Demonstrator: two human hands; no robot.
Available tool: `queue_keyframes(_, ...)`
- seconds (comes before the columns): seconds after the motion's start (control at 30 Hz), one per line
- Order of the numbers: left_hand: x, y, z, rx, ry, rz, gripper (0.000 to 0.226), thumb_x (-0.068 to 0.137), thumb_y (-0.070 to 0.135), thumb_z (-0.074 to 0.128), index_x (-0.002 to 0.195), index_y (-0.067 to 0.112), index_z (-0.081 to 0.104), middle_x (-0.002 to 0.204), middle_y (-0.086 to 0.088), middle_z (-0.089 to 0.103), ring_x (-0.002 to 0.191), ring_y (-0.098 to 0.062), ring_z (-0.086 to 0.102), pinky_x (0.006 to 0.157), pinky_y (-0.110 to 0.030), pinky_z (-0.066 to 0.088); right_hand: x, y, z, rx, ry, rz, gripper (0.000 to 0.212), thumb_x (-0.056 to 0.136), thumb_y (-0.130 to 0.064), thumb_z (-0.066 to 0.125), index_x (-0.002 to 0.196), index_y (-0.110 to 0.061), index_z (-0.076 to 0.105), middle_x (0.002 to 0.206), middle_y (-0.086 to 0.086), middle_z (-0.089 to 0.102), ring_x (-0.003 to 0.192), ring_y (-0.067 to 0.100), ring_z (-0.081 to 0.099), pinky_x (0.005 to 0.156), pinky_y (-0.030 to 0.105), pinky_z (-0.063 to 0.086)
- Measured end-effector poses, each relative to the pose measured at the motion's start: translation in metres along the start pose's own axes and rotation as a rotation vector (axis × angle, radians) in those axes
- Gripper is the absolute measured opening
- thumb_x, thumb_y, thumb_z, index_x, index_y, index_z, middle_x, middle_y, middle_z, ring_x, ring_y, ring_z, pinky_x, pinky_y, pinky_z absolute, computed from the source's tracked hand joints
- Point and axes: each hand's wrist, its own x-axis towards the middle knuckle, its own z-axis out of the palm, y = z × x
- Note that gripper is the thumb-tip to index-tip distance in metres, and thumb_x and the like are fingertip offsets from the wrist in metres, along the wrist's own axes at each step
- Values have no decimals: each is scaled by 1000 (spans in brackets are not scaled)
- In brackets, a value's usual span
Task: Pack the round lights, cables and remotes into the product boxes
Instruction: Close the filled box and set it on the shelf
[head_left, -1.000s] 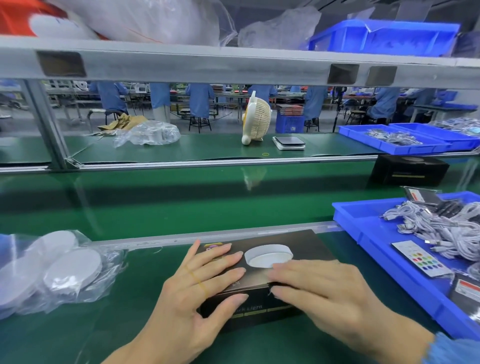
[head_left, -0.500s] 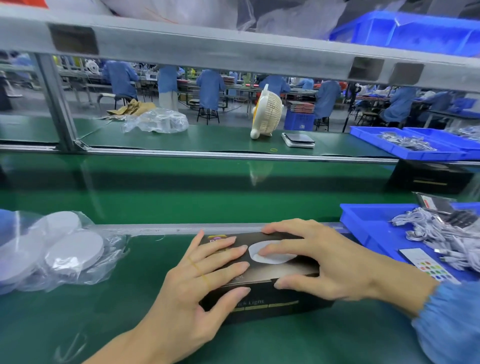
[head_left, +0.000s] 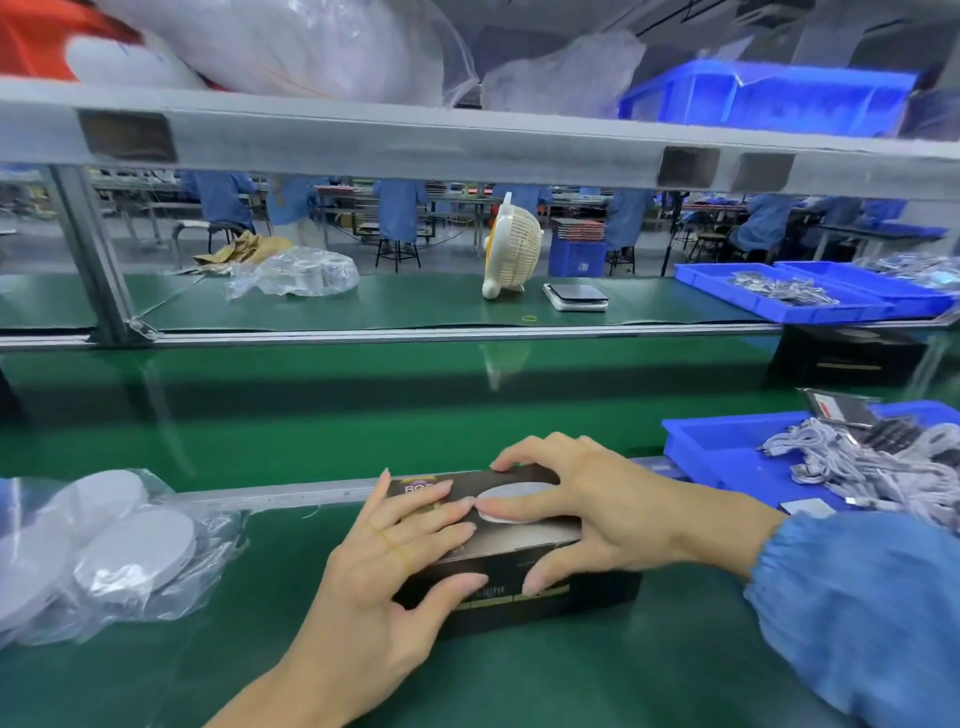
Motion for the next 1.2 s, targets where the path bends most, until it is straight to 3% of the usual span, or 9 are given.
queue_keyframes(0.2, -5, -9, 2, 21, 41, 31, 32, 82, 37, 73, 104, 14, 76, 119, 10, 70, 119, -11, 62, 108, -58, 38, -1, -4, 6, 74, 41, 19, 63, 79, -74, 53, 137, -51, 45, 144, -8, 33, 115, 20, 38, 100, 36, 34)
queue_keyframes(0.3, 5, -9, 1, 100, -26, -28, 35, 78, 35, 78, 106, 14, 76, 122, 5, 69, 120, -16, 62, 108, -63, 36, 9, 9, 1, 59, -8, -11, 67, 80, -69, 58, 141, -43, 46, 149, -2, 35, 124, 23, 42, 105, 39, 36)
queue_keyframes(0.4, 25, -10, 4, 358, -66, -242, 51, 77, 14, 82, 125, 10, 66, 139, -10, 56, 133, -31, 48, 110, -66, 28, 40, 17, -2, -52, 69, 232, 63, 89, -45, 65, 146, -33, 40, 158, 5, 23, 142, 24, 30, 113, 42, 29)
queue_keyframes(0.47, 24, -12, 6, 363, -3, -423, 56, 80, 4, 76, 133, 5, 57, 146, -15, 46, 136, -36, 41, 114, -56, 28, 57, -5, 25, -31, 354, 470, 51, 85, -15, 61, 136, -21, 52, 152, 13, 31, 139, 32, 32, 111, 45, 30)
queue_keyframes(0.53, 5, -6, 6, 240, 30, -457, 48, 82, 1, 72, 128, 9, 58, 139, -5, 51, 132, -26, 47, 115, -36, 31, 57, -41, 68, 122, 471, 333, 37, 77, -5, 53, 112, -10, 66, 130, 14, 55, 119, 34, 51, 98, 43, 42)
queue_keyframes(0.63, -24, 8, 7, 120, -119, -360, 38, 82, 10, 63, 117, 23, 63, 119, 14, 63, 110, -2, 58, 100, -6, 35, 37, -71, 95, 352, 408, 130, 23, 82, -13, 47, 92, -13, 68, 98, 2, 67, 93, 21, 57, 83, 35, 52)
queue_keyframes(0.8, -22, 11, 6, -11, -230, -449, 45, 80, 9, 63, 114, 37, 59, 104, 30, 66, 99, 9, 62, 90, -5, 42, 26, -73, 85, 524, 473, 92, 28, 85, -16, 48, 102, -21, 70, 100, -4, 69, 91, 11, 63, 86, 22, 50)
queue_keyframes(0.93, -18, 13, 2, -71, -253, -517, 56, 80, -1, 65, 106, 47, 55, 104, 42, 61, 98, 11, 63, 87, -1, 41, 28, -75, 87, 545, 464, 109, 29, 89, -16, 48, 105, -17, 72, 105, -4, 66, 95, 12, 64, 89, 27, 51)
queue_keyframes(1.2, -14, 11, 0, -137, -254, -602, 44, 84, -6, 63, 100, 35, 65, 98, 35, 66, 94, 7, 66, 84, -5, 46, 29, -75, 88, 526, 413, 132, 28, 91, -17, 48, 104, -16, 72, 104, -4, 64, 95, 17, 63, 90, 33, 50)
